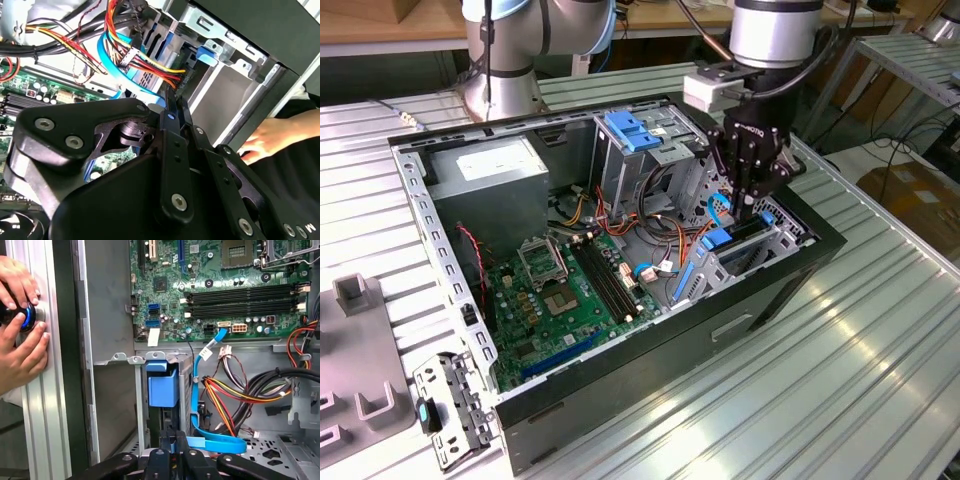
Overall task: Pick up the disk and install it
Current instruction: 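Insert the second disk wire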
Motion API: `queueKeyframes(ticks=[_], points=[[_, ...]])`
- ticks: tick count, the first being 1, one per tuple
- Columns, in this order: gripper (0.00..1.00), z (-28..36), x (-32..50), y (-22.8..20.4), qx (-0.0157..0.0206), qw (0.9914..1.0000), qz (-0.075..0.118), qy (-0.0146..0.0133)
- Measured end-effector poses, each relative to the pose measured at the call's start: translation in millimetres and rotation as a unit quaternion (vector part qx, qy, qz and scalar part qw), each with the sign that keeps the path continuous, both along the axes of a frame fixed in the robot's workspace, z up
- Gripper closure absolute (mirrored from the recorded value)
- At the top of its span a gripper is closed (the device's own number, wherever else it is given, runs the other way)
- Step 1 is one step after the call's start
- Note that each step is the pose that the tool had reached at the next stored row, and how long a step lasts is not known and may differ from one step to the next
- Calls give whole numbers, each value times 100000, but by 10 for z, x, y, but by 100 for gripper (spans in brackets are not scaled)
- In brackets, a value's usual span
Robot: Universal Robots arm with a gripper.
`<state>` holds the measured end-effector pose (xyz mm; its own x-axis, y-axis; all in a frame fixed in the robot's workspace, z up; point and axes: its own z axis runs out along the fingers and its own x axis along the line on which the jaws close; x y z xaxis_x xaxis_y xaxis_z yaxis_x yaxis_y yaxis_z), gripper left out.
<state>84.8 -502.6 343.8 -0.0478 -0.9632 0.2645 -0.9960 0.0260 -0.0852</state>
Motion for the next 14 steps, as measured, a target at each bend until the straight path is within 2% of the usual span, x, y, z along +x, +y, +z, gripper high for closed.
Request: queueKeyframes(ticks=[2,6,7,9,10,14], points=[[84,0,-1,-21,605,99998,2,-203],[84,0,-5,-66,2456,99969,-13,-480],[84,-1,-5,-74,2989,99954,-8,-531],[84,0,-8,-110,4472,99898,-13,-691],[84,-1,-10,-122,4797,99882,-3,-728],[84,2,-15,-137,5613,99839,-10,-839]])
